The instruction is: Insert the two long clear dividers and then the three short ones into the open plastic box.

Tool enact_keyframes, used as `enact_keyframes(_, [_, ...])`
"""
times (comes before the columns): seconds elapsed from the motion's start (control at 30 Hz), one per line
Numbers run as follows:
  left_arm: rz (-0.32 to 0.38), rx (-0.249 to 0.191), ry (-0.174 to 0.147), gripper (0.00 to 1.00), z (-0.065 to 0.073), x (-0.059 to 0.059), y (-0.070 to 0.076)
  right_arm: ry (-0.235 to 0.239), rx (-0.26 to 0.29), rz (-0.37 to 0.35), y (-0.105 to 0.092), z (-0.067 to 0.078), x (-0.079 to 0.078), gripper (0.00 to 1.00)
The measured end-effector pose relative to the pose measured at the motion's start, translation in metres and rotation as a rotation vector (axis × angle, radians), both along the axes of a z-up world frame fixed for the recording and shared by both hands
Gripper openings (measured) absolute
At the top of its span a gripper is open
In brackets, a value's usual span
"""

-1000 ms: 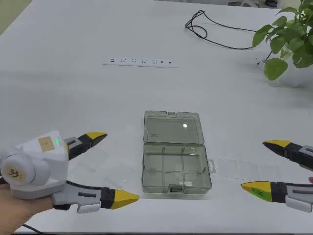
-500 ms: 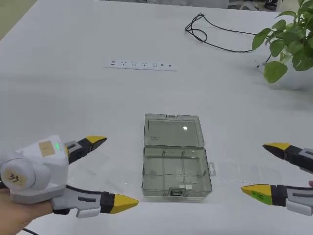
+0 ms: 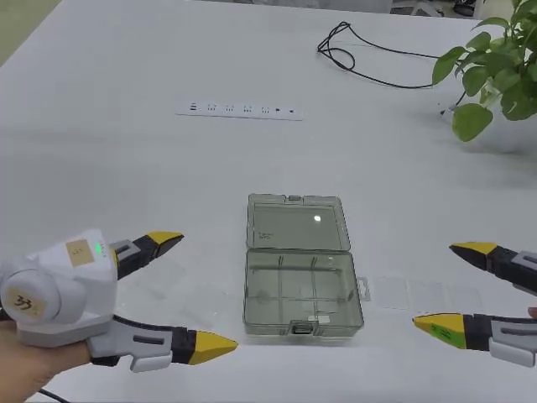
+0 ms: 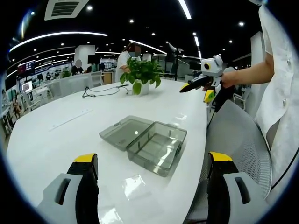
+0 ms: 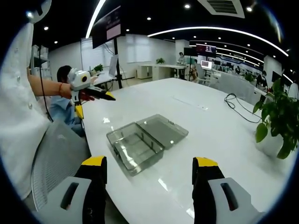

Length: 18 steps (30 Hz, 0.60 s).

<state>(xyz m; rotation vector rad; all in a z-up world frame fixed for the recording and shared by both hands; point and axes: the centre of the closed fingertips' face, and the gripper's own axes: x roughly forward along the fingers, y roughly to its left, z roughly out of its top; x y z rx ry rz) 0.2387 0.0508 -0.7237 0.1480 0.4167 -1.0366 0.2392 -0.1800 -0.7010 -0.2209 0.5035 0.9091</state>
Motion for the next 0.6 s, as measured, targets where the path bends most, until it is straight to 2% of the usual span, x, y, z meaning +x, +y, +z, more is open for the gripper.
enact_keyframes(0.6, [-0.001, 0.000, 0.003, 0.99, -0.0016, 0.0004, -0.0003, 0.003, 0.000, 0.001, 0.0002, -0.0020, 0.0013, 0.75])
